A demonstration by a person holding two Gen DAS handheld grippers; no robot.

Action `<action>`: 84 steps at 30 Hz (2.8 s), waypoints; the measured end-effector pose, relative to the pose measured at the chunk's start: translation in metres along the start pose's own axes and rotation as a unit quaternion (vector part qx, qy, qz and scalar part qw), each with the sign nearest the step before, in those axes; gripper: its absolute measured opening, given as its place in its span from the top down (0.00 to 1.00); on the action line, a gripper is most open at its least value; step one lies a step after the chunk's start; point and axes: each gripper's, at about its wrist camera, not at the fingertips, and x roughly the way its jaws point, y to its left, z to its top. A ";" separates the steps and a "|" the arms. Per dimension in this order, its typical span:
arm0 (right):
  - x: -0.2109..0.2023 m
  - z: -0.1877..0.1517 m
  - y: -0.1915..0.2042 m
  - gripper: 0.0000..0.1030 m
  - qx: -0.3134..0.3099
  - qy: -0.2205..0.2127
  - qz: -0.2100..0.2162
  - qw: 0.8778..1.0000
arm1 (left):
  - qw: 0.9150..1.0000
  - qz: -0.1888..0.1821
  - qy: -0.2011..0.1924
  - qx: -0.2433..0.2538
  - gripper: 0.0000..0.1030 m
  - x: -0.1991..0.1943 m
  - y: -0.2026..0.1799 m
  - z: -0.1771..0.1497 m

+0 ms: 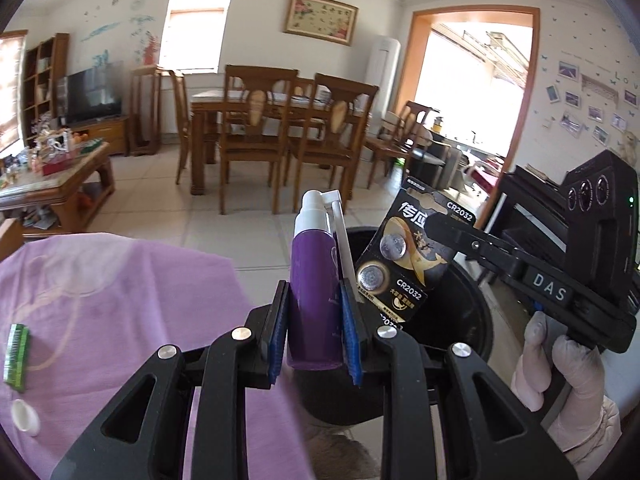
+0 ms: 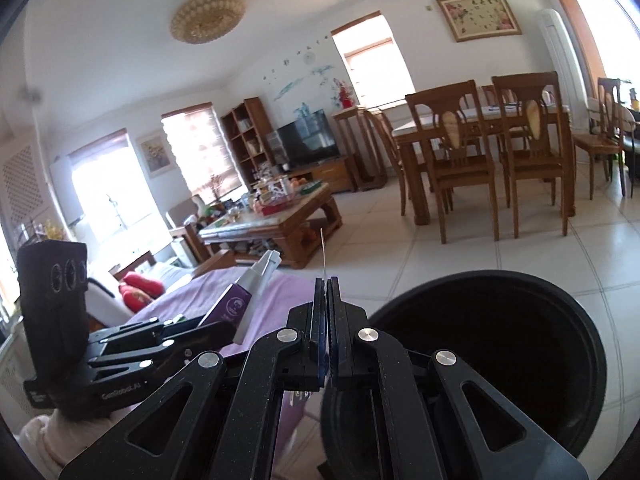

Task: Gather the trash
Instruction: 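Carry the spray bottle and battery card over the black bin with both tools, then open both tools to drop the bottle and battery card into the bin, then move both tools back over the table toward the cap and gum, then grasp the white bottle cap with the left tool while the right tool grasps the green gum pack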

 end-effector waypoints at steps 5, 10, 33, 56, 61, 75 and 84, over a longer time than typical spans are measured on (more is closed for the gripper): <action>-0.021 -0.014 -0.045 0.98 0.006 -0.001 -0.045 0.999 | 0.999 -0.028 0.026 0.012 0.76 0.034 -0.028 -0.002; -0.024 -0.030 -0.085 0.98 0.022 0.019 -0.078 0.997 | 0.997 -0.038 0.060 0.019 0.76 0.066 -0.047 -0.006; 0.022 -0.061 -0.094 0.92 0.053 0.075 -0.096 0.991 | 0.993 -0.017 0.110 0.031 0.73 0.108 -0.057 -0.018; 0.061 -0.044 -0.007 0.34 0.001 0.086 -0.038 0.996 | 0.997 0.070 0.030 -0.011 0.33 -0.002 0.025 -0.019; 0.090 -0.040 0.043 0.34 -0.025 0.100 0.002 0.995 | 0.990 0.133 0.022 -0.045 0.33 -0.047 0.082 -0.033; 0.168 -0.043 0.187 0.34 -0.086 0.157 0.101 0.979 | 0.957 0.244 0.116 -0.108 0.33 -0.084 0.203 -0.080; 0.212 -0.050 0.244 0.34 -0.099 0.212 0.131 0.963 | 0.959 0.228 0.140 -0.091 0.65 -0.078 0.222 -0.093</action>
